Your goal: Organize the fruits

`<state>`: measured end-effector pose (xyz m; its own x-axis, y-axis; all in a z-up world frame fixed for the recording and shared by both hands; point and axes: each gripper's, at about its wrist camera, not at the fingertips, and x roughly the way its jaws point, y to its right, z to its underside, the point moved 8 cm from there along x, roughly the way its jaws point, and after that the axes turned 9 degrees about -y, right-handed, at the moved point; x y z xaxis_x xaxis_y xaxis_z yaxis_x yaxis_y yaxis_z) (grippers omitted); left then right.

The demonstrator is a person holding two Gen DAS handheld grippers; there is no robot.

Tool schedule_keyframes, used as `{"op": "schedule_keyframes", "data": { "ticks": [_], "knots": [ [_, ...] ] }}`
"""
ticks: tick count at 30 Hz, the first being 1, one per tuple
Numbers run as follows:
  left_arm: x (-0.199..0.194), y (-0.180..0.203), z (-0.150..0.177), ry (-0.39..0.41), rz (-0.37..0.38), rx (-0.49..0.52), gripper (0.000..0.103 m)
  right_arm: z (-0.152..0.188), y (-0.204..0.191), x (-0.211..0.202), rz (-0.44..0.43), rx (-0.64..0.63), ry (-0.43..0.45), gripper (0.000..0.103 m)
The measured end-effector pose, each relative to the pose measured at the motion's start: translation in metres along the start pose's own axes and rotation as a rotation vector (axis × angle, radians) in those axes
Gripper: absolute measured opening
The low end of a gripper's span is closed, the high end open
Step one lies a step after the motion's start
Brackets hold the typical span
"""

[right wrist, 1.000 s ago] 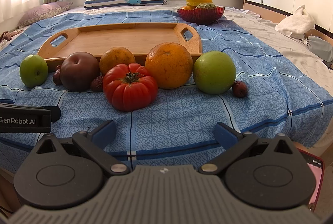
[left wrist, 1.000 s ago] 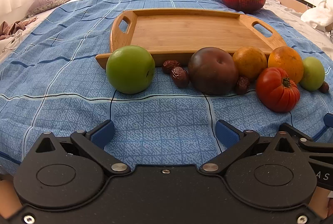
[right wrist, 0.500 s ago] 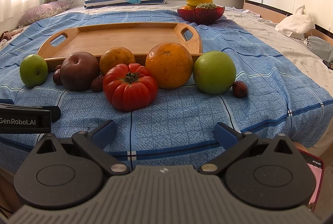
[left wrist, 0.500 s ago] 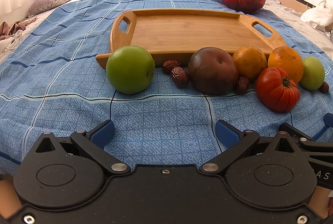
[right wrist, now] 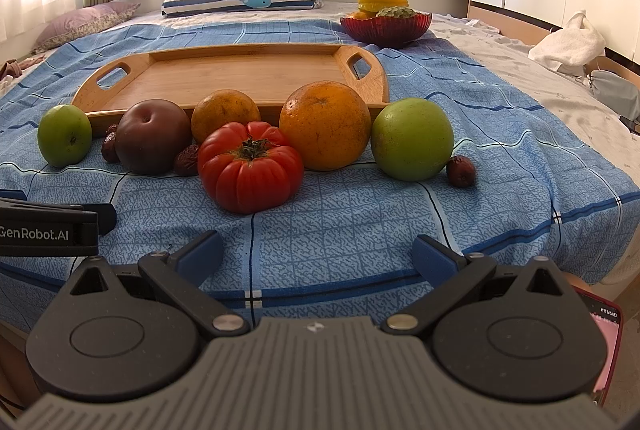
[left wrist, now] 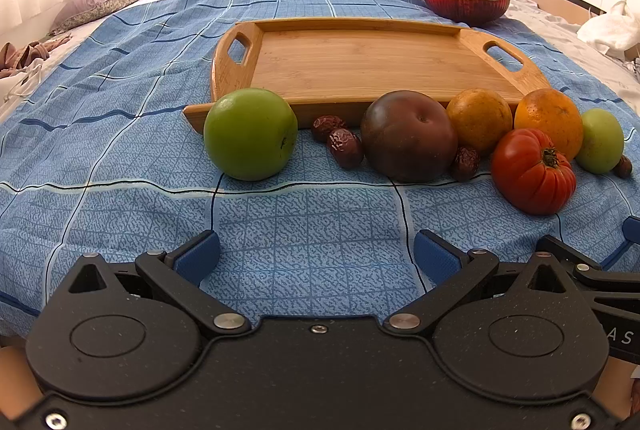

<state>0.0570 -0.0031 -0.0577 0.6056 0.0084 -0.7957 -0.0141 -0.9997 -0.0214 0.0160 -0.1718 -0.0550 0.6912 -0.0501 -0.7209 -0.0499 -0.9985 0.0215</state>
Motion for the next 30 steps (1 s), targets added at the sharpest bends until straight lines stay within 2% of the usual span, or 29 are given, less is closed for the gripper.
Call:
{"op": "schedule_keyframes", "data": {
  "ticks": [18, 25, 30],
  "knots": [
    [-0.004, 0.0009, -0.0024, 0.01, -0.003, 0.005, 0.103, 0.002, 0.0023, -0.0015, -0.003, -0.002, 0.018, 0.103],
    [-0.0079, -0.0069, -0.0014, 0.072, 0.022, -0.032, 0.103, 0.0051, 0.0033, -0.0039, -0.004, 0.003, 0.063, 0.103],
    [-0.007, -0.0086, -0.0023, 0.089, 0.017, -0.021, 0.103, 0.0056, 0.004, -0.0039, -0.009, 0.007, 0.078, 0.103]
  ]
}}
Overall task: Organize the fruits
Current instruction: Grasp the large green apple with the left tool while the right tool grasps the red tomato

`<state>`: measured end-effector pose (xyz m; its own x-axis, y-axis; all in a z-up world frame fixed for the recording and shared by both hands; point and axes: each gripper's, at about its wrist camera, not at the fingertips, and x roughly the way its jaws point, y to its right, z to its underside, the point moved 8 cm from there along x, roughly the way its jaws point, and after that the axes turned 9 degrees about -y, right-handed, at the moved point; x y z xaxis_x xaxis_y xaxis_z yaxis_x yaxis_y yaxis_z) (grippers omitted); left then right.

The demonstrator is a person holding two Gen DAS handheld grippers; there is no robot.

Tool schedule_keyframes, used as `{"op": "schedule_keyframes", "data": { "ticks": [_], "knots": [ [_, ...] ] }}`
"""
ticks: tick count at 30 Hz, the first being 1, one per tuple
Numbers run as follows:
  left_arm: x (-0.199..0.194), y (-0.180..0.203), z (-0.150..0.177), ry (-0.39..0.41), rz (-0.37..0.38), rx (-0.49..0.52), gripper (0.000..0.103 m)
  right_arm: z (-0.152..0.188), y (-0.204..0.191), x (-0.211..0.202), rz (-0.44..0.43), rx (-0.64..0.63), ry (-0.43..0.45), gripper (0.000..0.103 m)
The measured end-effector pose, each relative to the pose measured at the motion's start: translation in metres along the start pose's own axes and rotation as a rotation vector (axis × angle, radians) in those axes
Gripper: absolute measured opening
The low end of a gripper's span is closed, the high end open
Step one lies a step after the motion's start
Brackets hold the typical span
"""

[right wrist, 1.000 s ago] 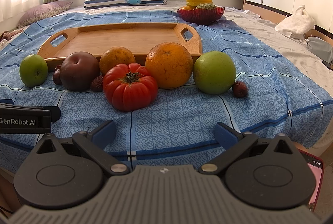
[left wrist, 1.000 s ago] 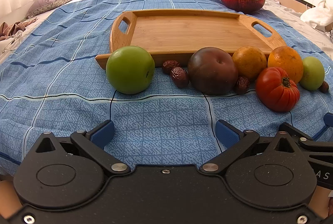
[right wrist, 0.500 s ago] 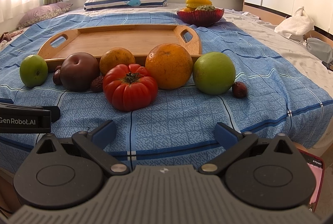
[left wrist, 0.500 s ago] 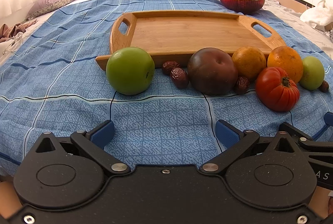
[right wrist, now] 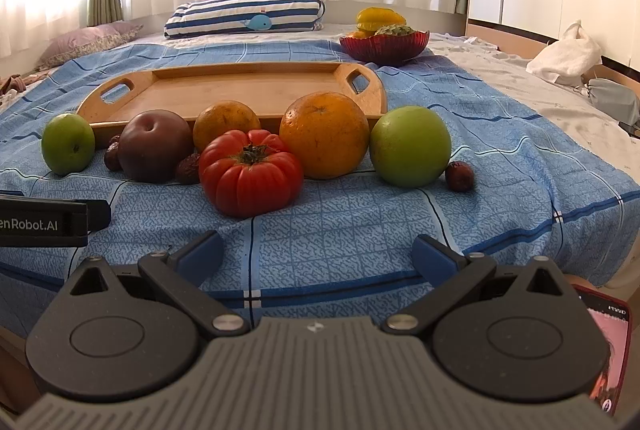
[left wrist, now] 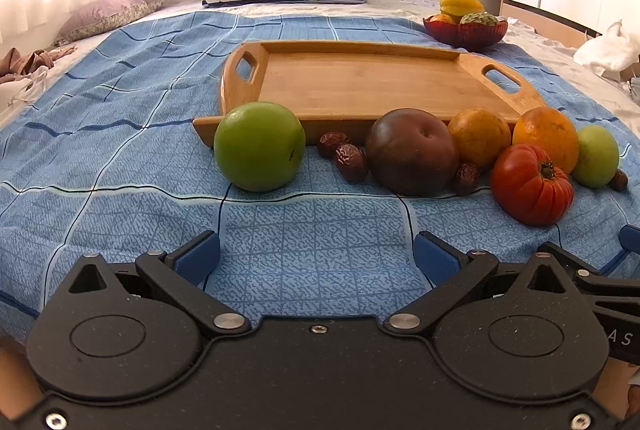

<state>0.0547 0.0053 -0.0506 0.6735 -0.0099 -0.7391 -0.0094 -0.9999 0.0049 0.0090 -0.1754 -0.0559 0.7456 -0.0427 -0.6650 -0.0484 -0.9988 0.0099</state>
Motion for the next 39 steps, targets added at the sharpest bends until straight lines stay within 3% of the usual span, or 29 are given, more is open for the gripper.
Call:
{"op": "schedule_keyframes", "data": {
  "ticks": [5, 8, 17, 26, 39],
  "knots": [
    [0.001, 0.0, 0.002, 0.017, -0.009, -0.006, 0.103, -0.002, 0.001, 0.0, -0.018, 0.019, 0.04, 0.103],
    [0.0, -0.002, 0.002, 0.027, -0.014, -0.028, 0.103, 0.0, 0.008, 0.0, -0.058, 0.098, 0.085, 0.103],
    [0.0, -0.006, -0.007, 0.026, -0.021, -0.019, 0.103, -0.007, -0.001, 0.006, -0.005, 0.019, 0.058, 0.103],
    [-0.008, -0.016, -0.028, 0.132, -0.105, 0.011, 0.103, -0.019, -0.009, -0.001, -0.113, 0.029, 0.106, 0.103],
    [0.012, -0.027, -0.044, 0.125, -0.098, 0.015, 0.098, -0.037, -0.015, 0.01, -0.143, 0.084, 0.116, 0.097]
  ]
}}
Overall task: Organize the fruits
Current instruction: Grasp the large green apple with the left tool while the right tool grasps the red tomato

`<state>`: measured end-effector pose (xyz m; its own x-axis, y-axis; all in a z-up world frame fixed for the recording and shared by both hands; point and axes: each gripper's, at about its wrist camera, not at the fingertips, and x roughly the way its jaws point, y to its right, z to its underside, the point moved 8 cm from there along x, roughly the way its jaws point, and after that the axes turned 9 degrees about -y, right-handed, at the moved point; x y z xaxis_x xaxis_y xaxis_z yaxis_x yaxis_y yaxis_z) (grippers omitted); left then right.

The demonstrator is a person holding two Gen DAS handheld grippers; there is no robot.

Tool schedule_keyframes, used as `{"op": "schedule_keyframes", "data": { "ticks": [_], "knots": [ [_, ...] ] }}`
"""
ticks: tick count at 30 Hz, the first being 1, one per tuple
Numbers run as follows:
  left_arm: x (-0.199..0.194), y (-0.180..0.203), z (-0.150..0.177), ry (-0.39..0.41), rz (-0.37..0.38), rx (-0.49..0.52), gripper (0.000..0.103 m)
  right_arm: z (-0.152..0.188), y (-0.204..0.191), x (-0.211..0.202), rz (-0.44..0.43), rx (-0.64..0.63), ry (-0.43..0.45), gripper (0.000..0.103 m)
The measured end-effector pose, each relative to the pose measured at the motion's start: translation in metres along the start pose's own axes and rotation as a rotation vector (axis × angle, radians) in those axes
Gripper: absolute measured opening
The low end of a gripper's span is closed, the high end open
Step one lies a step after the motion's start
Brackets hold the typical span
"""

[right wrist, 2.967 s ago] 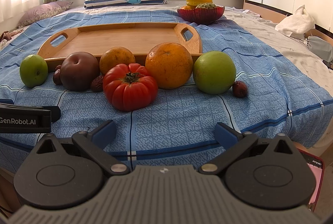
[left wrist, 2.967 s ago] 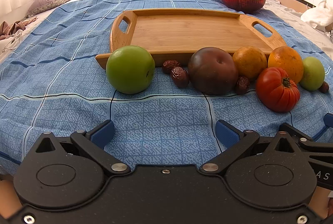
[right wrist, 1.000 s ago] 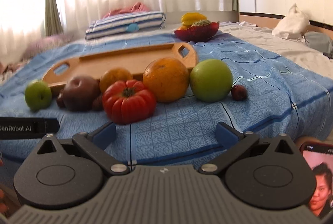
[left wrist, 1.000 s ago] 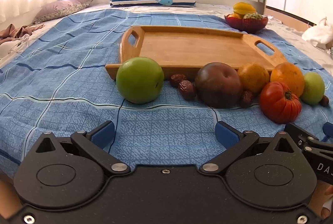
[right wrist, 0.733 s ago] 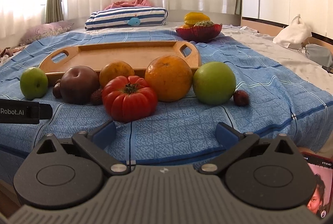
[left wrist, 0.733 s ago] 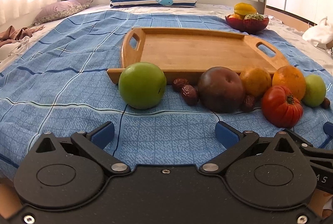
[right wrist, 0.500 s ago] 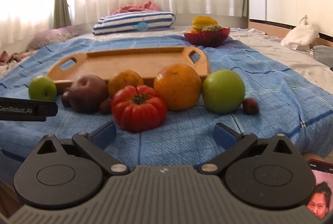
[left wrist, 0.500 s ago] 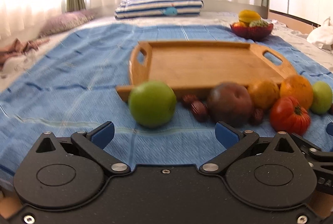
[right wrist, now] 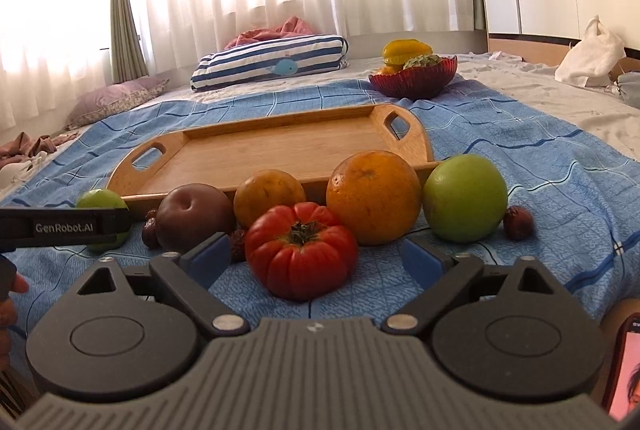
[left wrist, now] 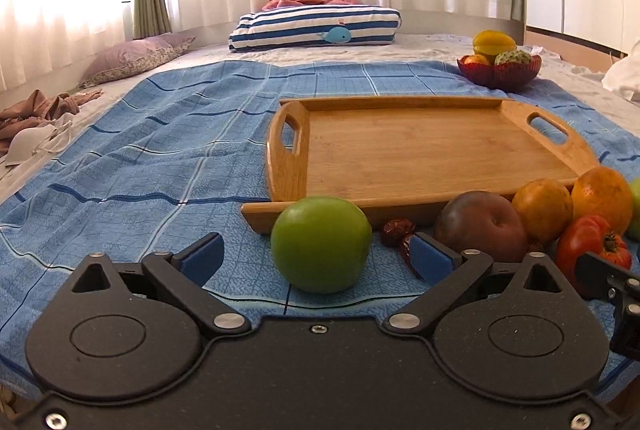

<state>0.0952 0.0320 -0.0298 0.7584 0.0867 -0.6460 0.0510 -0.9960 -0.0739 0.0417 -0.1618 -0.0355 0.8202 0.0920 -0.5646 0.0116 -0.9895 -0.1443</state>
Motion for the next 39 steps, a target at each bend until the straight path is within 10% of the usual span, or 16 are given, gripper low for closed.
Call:
{"op": "schedule_keyframes", "data": {
  "ticks": [39],
  "knots": [
    [0.016, -0.003, -0.002, -0.021, 0.043, -0.058, 0.057, 0.001, -0.015, 0.018, 0.012, -0.029, -0.04, 0.076]
  ]
}}
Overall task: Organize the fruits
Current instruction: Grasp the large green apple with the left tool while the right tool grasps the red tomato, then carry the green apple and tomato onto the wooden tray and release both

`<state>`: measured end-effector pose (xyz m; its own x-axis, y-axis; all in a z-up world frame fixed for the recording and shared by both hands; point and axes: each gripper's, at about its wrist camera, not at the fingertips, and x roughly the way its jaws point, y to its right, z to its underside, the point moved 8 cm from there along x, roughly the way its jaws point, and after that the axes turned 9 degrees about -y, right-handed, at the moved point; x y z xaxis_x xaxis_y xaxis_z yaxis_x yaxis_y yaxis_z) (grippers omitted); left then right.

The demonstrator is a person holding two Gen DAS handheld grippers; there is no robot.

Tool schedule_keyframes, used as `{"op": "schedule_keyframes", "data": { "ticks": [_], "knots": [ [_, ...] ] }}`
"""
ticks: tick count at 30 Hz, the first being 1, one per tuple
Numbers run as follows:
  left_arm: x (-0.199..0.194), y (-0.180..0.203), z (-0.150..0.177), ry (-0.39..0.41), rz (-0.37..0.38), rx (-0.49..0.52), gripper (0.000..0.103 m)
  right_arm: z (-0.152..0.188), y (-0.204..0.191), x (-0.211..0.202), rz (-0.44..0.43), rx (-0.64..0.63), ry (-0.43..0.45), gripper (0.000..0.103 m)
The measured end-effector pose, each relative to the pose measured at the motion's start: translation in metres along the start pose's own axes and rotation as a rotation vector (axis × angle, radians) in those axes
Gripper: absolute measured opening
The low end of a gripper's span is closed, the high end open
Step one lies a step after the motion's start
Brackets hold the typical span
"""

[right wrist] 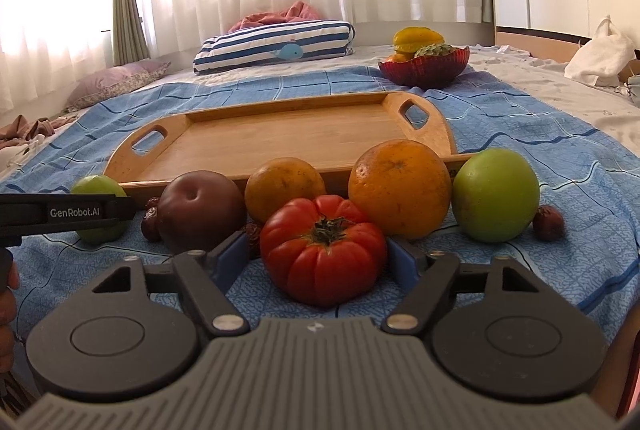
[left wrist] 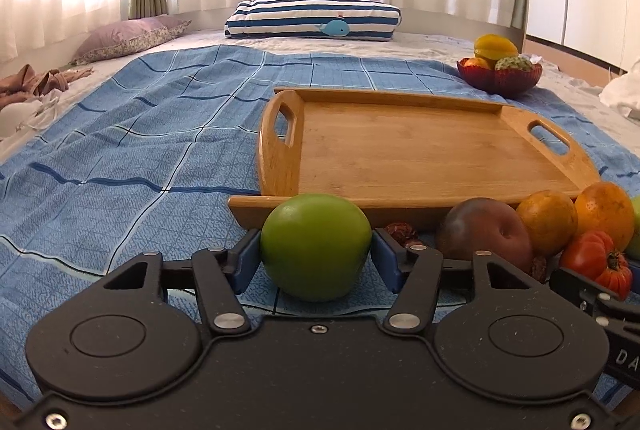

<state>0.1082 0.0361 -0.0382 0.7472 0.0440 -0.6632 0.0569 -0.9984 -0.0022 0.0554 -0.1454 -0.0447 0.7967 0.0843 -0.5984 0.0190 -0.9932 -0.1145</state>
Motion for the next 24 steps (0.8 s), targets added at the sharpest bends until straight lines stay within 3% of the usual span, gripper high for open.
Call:
{"op": "schedule_keyframes", "data": {
  "ticks": [5, 17, 24],
  "knots": [
    [-0.002, 0.001, -0.001, -0.006, -0.005, -0.008, 0.057, 0.0, 0.002, -0.001, 0.007, 0.003, 0.002, 0.068],
    [-0.027, 0.004, 0.001, 0.013, -0.007, -0.005, 0.057, -0.001, 0.006, -0.02, -0.029, 0.03, 0.02, 0.067],
    [-0.046, 0.01, -0.022, 0.059, 0.031, 0.01, 0.057, -0.026, 0.006, -0.039, -0.074, 0.01, 0.079, 0.067]
  ]
}}
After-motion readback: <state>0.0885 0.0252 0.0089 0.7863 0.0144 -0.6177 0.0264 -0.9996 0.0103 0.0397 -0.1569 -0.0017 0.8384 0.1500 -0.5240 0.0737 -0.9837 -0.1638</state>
